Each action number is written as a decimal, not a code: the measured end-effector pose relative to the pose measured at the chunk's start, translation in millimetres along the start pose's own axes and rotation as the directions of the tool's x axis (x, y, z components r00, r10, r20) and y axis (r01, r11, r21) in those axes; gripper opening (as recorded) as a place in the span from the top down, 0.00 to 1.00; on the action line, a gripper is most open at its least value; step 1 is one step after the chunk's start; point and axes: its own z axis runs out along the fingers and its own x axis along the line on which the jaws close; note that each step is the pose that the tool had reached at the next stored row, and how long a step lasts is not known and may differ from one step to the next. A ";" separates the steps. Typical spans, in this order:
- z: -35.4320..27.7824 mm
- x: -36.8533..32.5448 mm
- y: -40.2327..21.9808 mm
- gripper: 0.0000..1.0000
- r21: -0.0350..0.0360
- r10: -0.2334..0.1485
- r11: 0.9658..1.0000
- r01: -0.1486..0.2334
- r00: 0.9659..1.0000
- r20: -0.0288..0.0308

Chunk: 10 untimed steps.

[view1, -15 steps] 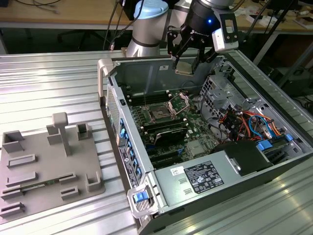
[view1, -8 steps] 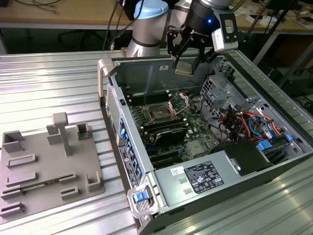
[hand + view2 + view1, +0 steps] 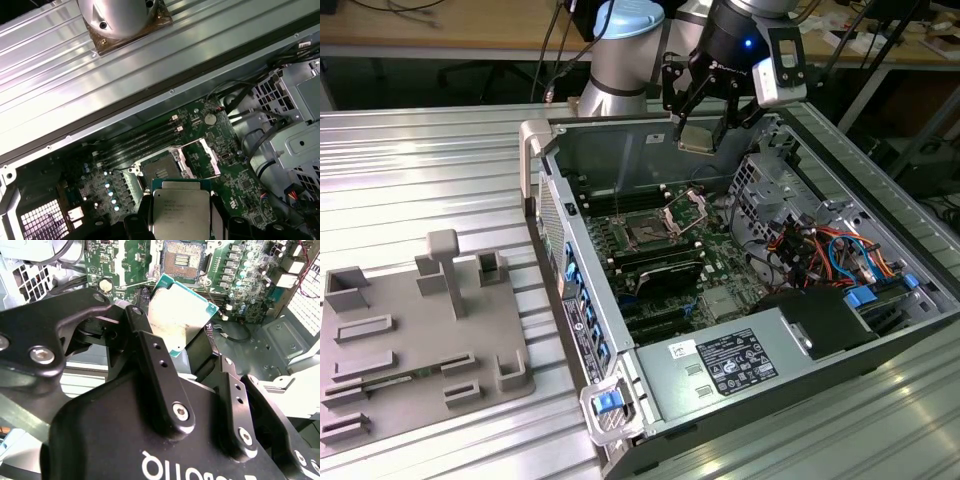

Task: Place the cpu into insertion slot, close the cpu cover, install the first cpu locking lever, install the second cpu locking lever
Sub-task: 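Place the cpu into insertion slot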

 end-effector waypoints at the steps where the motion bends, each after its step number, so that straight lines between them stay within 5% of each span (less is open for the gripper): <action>1: 0.0 0.0 0.0 0.45 0.000 0.002 1.000 -0.002 1.000 0.000; 10: 0.0 0.0 0.0 0.45 -0.001 0.042 0.999 -0.042 0.999 0.004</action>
